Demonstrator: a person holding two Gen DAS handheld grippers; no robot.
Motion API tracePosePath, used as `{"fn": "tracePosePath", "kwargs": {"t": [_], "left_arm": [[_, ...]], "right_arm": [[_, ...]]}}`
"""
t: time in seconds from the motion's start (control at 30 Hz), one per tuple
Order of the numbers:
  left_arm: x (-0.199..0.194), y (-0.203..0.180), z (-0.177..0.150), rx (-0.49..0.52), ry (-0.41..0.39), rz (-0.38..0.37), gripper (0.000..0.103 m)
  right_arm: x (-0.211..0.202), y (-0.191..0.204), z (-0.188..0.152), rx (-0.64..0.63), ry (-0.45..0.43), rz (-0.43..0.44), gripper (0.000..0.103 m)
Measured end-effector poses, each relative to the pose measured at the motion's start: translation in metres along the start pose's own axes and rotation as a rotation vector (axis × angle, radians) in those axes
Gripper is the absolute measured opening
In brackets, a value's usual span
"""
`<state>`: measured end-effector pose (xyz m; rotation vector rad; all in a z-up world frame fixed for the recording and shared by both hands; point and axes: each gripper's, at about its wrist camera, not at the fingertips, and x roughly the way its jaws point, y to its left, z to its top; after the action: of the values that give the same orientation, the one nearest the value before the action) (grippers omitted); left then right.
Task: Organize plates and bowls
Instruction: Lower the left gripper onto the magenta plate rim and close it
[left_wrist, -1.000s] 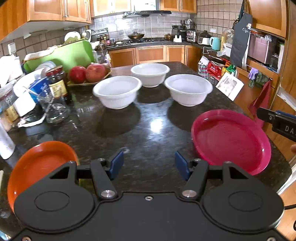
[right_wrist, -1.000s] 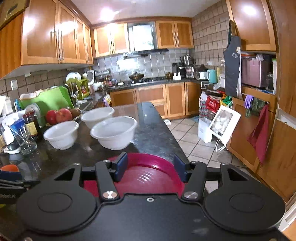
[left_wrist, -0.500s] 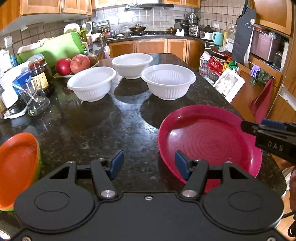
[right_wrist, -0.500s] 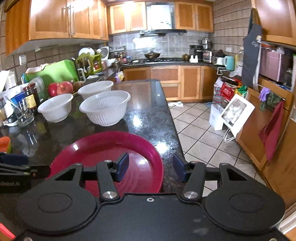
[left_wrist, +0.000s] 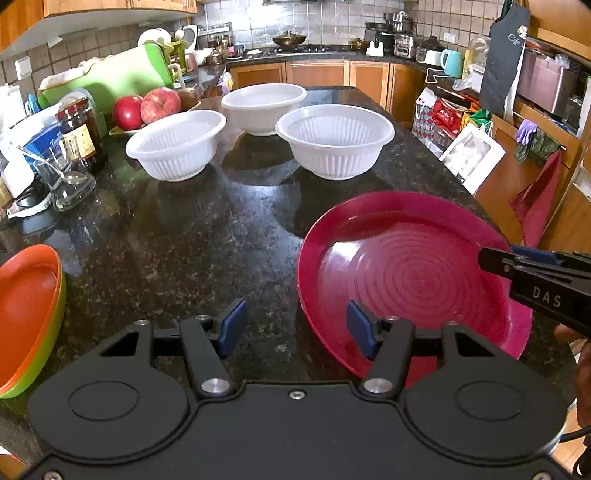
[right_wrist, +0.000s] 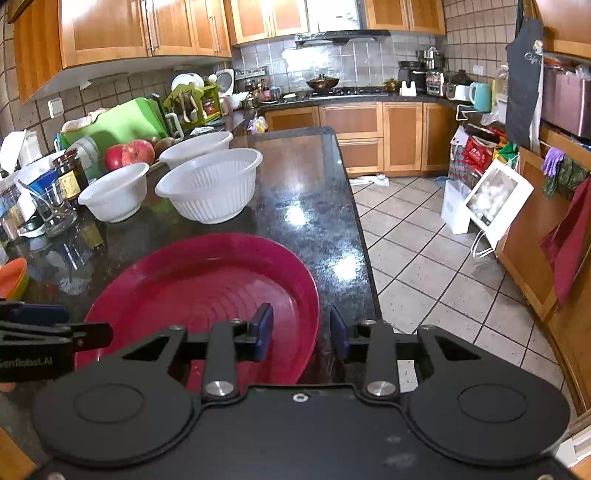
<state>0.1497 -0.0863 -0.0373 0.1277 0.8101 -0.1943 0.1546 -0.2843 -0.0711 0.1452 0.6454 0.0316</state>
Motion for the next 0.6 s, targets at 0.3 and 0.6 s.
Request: {"fn": "tracePosePath", "kwargs": {"t": [0.3, 0.6], "left_arm": [[0.0064, -0.0043, 0.0003, 0.001, 0.005, 0.003, 0.057], [0.007, -0.0059, 0.0021, -0.004, 0.0, -0.028, 0.049]], "right_arm": [[0.0025, 0.001, -0.0004, -0.014, -0.004, 0.0, 0.03], [0.0046, 0.0011, -0.0002, -0.011, 0.002, -0.01, 0.024]]}}
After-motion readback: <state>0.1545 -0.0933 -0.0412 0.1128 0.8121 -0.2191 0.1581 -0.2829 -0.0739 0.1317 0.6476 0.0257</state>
